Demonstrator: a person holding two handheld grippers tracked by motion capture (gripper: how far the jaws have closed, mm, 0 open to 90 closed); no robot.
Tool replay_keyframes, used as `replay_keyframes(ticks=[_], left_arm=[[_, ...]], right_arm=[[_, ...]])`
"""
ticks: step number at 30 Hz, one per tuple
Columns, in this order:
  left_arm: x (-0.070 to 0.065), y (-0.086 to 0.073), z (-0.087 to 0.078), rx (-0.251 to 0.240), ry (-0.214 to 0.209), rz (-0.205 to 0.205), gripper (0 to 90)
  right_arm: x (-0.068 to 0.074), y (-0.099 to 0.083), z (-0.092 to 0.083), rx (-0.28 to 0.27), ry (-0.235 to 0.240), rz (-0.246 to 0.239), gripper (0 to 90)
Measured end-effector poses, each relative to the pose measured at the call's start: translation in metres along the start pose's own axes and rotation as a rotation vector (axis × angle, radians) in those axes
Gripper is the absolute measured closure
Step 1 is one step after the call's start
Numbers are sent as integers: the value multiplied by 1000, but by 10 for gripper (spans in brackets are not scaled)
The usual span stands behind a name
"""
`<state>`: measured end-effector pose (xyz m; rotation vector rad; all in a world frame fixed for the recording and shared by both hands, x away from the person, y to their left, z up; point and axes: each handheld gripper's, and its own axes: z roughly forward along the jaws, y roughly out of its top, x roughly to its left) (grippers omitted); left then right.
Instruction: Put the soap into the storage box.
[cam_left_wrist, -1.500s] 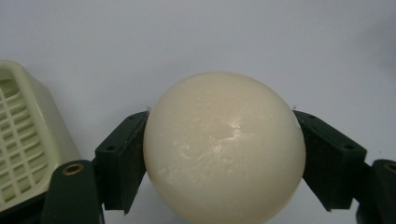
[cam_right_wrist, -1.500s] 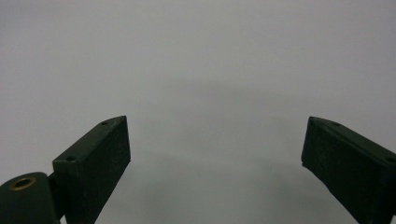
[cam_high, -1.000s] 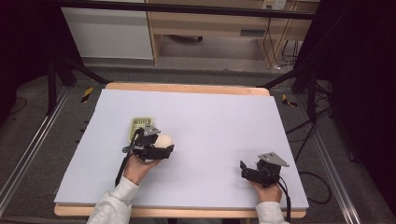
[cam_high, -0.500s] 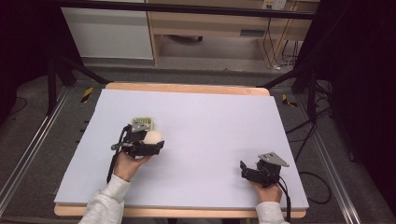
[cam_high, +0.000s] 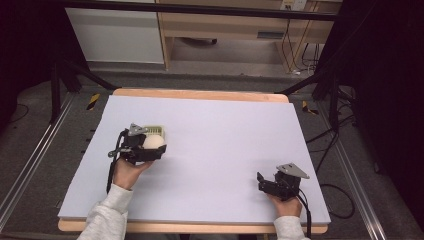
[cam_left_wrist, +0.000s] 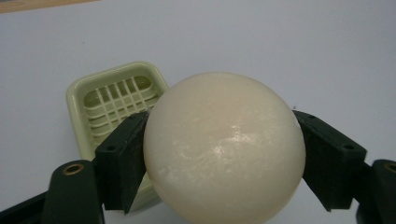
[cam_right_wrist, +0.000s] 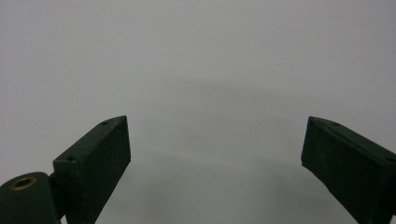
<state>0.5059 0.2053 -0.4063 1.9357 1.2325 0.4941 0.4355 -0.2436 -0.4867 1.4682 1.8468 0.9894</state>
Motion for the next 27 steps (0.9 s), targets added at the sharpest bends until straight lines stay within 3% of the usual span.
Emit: replay_keyframes(ticks=[12, 27], left_arm=[[16, 4, 2, 0, 31, -21, 236], [27, 7, 22, 33, 50, -27, 236]], right_arm=[[0, 0, 1, 7, 5, 5, 87], [0, 1, 1, 14, 4, 3, 87]])
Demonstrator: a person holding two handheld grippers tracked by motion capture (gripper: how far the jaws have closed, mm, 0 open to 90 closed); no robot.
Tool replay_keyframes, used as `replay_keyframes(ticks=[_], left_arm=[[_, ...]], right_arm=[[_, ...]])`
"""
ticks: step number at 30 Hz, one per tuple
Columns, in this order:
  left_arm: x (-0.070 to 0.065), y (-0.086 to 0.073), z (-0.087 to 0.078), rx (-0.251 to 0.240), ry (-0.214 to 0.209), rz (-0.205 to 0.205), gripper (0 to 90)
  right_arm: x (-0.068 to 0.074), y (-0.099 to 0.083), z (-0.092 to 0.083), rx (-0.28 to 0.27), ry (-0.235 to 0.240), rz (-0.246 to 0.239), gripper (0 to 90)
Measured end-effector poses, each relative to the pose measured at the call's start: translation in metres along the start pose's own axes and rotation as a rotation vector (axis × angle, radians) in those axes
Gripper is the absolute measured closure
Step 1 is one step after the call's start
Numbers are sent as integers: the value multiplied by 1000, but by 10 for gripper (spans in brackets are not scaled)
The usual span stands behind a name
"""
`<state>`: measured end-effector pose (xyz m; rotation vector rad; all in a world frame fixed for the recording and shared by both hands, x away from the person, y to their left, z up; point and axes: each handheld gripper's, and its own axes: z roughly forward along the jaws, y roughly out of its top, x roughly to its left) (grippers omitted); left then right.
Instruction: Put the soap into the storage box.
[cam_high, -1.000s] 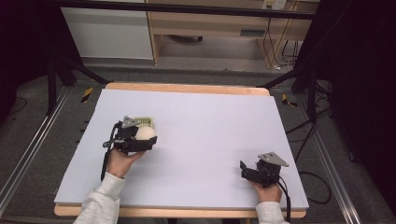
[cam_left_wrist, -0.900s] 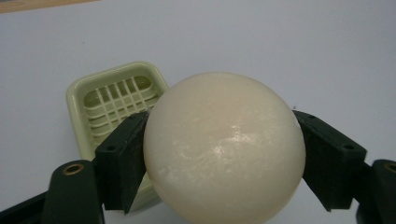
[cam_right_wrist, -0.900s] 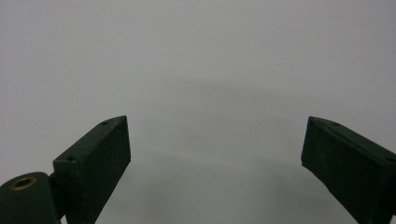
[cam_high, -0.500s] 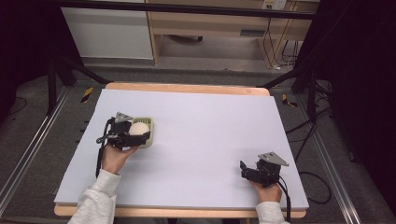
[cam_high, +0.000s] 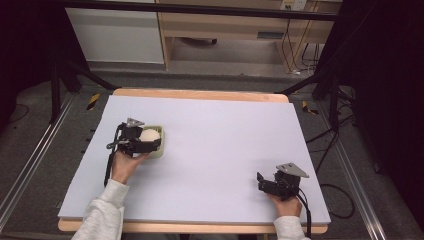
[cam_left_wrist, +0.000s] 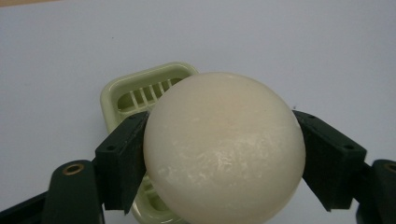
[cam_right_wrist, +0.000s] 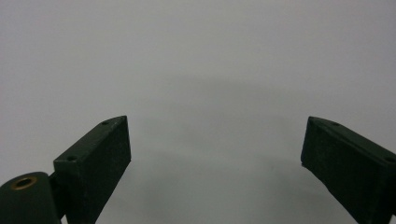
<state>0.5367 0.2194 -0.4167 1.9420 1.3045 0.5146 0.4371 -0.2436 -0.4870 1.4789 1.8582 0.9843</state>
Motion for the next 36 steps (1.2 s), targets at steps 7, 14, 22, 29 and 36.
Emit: replay_keyframes(ticks=[7, 14, 22, 29, 36], left_arm=[[7, 1, 4, 7, 5, -8, 236], [11, 2, 8, 11, 10, -5, 236], [13, 0, 17, 30, 17, 1, 236], [14, -3, 24, 48, 25, 5, 236], [17, -5, 26, 52, 24, 1, 236]], right_arm=[[0, 0, 0, 4, -1, 0, 88], [0, 0, 0, 6, -2, 0, 88], [0, 0, 1, 8, -4, 0, 87], [0, 0, 1, 8, -3, 0, 87], [0, 0, 1, 10, -2, 2, 87]])
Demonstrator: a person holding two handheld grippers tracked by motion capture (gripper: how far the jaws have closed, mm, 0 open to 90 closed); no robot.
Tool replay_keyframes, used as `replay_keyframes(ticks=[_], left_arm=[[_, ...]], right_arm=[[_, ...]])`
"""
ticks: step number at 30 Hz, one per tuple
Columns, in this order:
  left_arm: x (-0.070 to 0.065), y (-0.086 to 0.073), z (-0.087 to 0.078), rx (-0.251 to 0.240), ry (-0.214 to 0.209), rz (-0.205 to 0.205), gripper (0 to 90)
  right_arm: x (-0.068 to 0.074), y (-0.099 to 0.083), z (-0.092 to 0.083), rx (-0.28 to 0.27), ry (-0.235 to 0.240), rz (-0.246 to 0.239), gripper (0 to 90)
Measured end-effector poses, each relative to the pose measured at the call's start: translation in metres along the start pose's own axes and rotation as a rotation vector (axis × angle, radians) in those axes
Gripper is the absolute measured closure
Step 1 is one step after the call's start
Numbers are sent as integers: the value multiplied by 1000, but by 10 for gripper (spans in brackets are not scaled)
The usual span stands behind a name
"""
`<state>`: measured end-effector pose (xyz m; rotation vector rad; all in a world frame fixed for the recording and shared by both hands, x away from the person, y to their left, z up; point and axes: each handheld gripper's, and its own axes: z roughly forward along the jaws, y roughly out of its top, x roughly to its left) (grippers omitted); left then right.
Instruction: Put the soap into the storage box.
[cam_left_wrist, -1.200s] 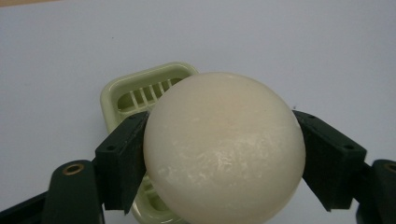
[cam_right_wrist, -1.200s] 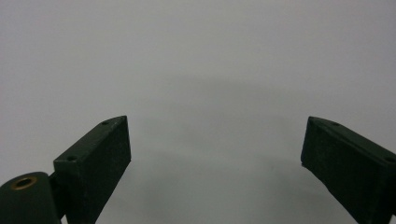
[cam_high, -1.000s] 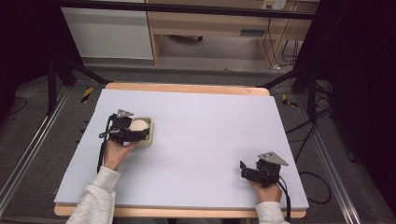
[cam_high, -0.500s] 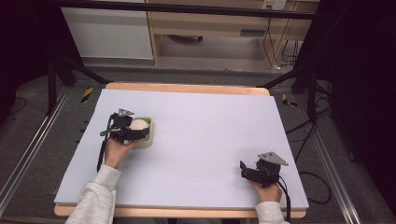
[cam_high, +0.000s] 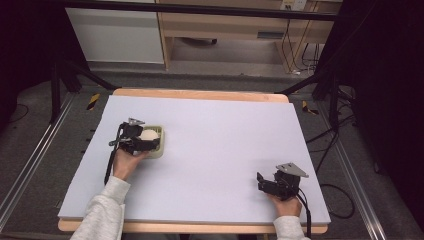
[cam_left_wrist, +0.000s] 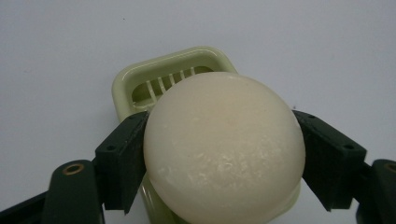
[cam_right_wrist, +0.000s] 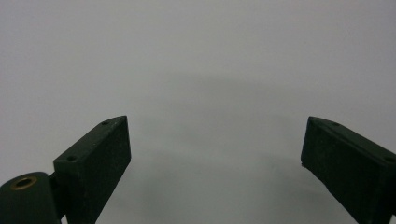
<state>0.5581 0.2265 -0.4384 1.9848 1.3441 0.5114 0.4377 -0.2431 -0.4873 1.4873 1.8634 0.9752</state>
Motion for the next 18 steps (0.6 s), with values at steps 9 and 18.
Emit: replay_keyframes(ticks=[9, 18], left_arm=[[0, -1, 4, 12, 5, 0, 236], [-2, -3, 8, 21, 5, 8, 236]], right_arm=[[0, 0, 0, -2, -1, -2, 88], [0, 0, 0, -3, -1, -3, 87]])
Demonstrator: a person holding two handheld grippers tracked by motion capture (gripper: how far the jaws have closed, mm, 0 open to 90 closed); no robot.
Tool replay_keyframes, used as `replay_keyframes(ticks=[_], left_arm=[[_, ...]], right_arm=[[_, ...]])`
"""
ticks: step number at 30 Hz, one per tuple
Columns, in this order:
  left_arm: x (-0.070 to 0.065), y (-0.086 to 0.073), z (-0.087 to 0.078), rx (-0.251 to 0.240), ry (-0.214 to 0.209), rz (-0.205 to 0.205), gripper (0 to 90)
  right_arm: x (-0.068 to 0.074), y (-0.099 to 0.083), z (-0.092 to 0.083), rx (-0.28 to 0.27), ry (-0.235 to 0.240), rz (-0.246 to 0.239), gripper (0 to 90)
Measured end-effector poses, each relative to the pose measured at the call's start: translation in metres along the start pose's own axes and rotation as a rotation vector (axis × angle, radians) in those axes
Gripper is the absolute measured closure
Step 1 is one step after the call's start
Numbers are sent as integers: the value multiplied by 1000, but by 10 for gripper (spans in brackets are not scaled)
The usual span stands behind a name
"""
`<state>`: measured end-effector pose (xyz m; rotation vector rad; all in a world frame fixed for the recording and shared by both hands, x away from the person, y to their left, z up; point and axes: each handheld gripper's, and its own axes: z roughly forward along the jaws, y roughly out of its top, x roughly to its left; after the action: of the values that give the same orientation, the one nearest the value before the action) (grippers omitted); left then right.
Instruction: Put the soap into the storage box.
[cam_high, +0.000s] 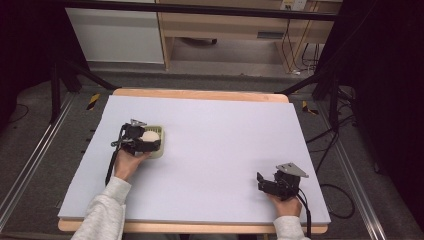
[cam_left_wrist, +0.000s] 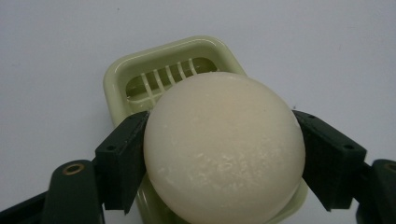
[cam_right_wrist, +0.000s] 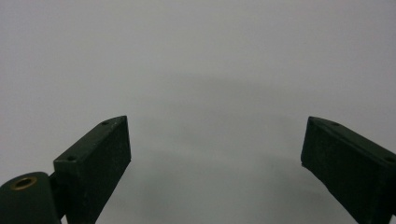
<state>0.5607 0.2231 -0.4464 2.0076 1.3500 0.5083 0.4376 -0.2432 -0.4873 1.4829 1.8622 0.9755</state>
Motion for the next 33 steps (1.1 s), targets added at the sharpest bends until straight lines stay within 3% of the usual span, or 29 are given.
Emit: replay_keyframes(ticks=[26, 33], left_arm=[[0, -4, 3, -17, 9, 7, 234], [2, -2, -6, -57, 4, -11, 221]], right_arm=[[0, 0, 0, -4, -2, -2, 87], [0, 0, 0, -5, -3, -3, 87]])
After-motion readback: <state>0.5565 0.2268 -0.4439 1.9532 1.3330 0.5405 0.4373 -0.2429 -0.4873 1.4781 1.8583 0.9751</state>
